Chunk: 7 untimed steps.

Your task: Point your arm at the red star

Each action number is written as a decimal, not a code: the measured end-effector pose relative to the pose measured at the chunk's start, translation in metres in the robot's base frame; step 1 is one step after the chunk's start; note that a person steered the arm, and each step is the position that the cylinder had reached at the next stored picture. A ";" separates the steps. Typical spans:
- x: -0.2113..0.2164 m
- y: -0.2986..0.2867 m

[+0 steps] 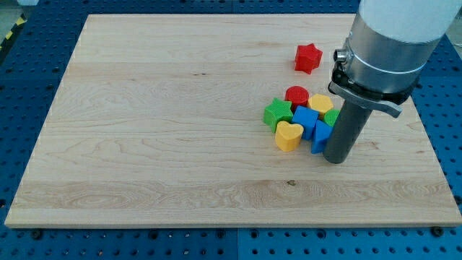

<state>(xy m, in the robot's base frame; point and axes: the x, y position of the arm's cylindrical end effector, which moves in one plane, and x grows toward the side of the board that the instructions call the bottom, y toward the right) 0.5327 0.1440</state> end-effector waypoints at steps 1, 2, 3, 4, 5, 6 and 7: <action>0.011 0.007; 0.035 0.026; 0.036 0.026; 0.036 0.027; 0.057 0.057; 0.059 0.090; 0.030 0.123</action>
<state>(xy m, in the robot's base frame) 0.5629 0.2675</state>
